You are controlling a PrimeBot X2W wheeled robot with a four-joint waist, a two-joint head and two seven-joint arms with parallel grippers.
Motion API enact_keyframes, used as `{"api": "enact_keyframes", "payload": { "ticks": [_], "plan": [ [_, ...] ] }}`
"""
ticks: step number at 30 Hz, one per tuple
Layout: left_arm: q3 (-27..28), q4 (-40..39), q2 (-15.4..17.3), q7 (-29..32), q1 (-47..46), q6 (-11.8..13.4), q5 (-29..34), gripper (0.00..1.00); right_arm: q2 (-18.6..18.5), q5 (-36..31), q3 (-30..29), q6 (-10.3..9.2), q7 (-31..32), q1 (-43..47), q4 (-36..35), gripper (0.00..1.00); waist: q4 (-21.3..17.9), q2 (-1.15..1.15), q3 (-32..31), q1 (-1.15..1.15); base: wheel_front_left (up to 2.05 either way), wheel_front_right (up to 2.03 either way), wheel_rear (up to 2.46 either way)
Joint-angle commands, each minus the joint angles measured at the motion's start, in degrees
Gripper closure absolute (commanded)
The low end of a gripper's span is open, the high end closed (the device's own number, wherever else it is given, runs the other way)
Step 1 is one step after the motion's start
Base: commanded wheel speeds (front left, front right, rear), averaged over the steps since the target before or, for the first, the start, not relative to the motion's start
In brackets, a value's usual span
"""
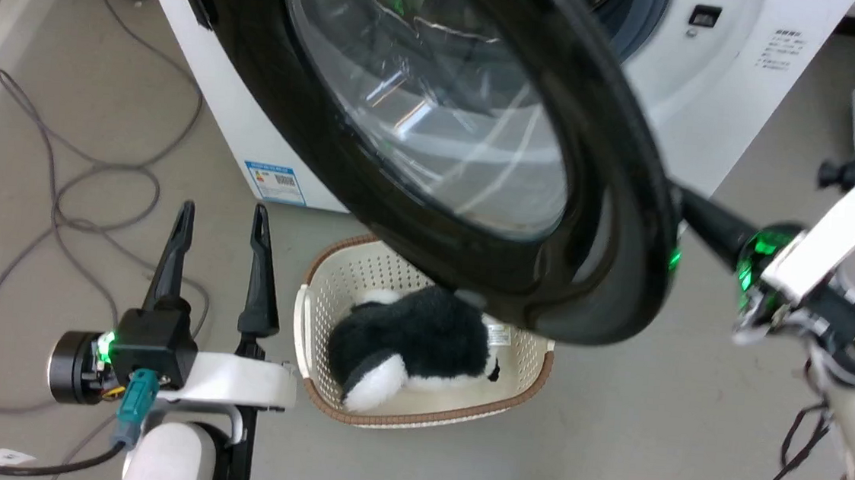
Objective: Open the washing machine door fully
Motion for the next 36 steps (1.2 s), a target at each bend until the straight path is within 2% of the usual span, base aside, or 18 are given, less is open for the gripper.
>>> {"api": "enact_keyframes", "payload": {
  "ticks": [1, 12, 24, 32, 36],
  "plan": [
    [0.2, 0.4, 0.0, -0.3, 1.0, -0.4, 0.5, 0.0, 0.7, 0.4, 0.6, 0.39, 0.2, 2.9, -2.1, 1.0, -0.2, 0.0, -1.0, 0.0, 0.0, 0.0, 0.0],
    [0.6, 2.7, 0.0, -0.3, 4.5, -0.8, 1.3, 0.0, 4.2, 0.4, 5.0, 0.39, 0.6, 14.9, -12.6, 1.0, -0.3, 0.0, -5.8, 0.0, 0.0, 0.0, 0.0],
    [0.8, 4.4, 0.0, -0.3, 6.7, -0.8, 1.1, 0.0, 8.3, -0.6, 10.9, 0.39, 0.7, 22.5, -17.1, 1.0, -0.8, 0.0, -8.8, 0.0, 0.0, 0.0, 0.0],
    [1.1, 4.8, 0.0, -0.3, 7.9, -0.8, 1.0, 0.0, 8.8, -0.8, 10.1, 0.39, -1.8, 25.3, -18.7, 1.0, -1.5, 0.0, -10.3, 0.0, 0.0, 0.0, 0.0],
    [1.2, 5.1, 0.0, -0.3, 8.9, -0.8, 0.9, 0.0, 8.5, -3.0, 6.5, 0.39, -8.2, 26.8, -20.3, 1.0, -2.2, 0.0, -11.4, 0.0, 0.0, 0.0, 0.0]
  ]
}}
